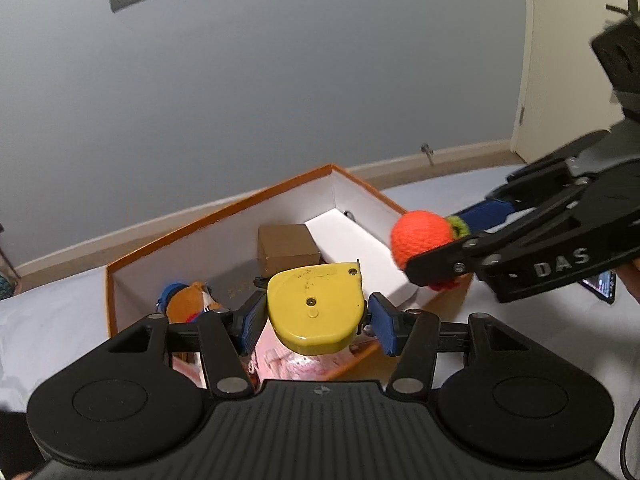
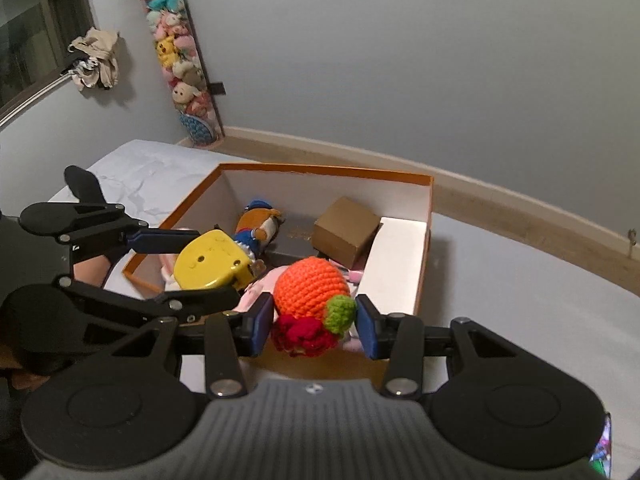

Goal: Organize objects
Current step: 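Carry the tape measure and orange fruit plush with both tools over the shoebox, then lower the tape measure and fruit plush into the shoebox and open both tools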

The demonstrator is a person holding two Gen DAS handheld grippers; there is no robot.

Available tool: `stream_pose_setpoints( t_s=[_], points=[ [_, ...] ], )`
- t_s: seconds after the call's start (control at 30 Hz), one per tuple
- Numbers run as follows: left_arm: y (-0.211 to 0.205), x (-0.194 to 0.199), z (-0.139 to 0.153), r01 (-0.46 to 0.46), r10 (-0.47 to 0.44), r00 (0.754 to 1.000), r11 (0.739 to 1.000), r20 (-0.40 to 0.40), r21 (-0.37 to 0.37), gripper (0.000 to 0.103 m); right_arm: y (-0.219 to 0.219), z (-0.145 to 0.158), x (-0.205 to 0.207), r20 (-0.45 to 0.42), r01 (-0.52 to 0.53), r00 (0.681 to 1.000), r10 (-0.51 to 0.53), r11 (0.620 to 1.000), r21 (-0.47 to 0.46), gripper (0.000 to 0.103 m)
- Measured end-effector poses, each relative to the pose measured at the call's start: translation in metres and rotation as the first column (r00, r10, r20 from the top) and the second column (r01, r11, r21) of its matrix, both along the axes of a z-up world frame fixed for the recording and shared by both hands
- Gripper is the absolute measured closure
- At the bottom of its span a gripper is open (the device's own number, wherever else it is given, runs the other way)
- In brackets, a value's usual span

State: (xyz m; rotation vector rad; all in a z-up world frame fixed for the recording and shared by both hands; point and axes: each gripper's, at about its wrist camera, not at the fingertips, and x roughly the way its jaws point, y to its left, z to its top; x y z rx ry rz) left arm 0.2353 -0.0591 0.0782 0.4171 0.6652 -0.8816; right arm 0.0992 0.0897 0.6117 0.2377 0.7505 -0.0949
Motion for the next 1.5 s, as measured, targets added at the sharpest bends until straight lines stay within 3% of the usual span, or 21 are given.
stream_pose_setpoints(
  t_s=[0.17,0.37,0.67,1.5],
  points=[
    [-0.013,0.031,-0.015,0.025,-0.020,0.996,0.998,-0.082,0.064,0.040,-0.017,-0.015,0.043,-0.091,0.019,0.996,-0.014,0.998,0.053,0.057],
    [-0.025,0.058,-0.038,0.031,-0.013,0.993,0.988,-0.121,0.154,0.040,-0.026,-0.037,0.078,-0.173,0.048,0.985,-0.031,0.994,0.095,0.057],
    [-0.032,0.081,-0.058,0.060,-0.016,0.979,0.976,-0.202,0.210,0.040,-0.027,-0.057,0.109,-0.251,0.059,0.968,-0.031,0.992,0.107,0.057],
    [-0.046,0.107,-0.082,0.099,-0.024,0.968,0.952,-0.252,0.290,0.040,-0.019,-0.090,0.152,-0.389,0.024,0.921,-0.011,0.999,0.027,0.057]
  ],
)
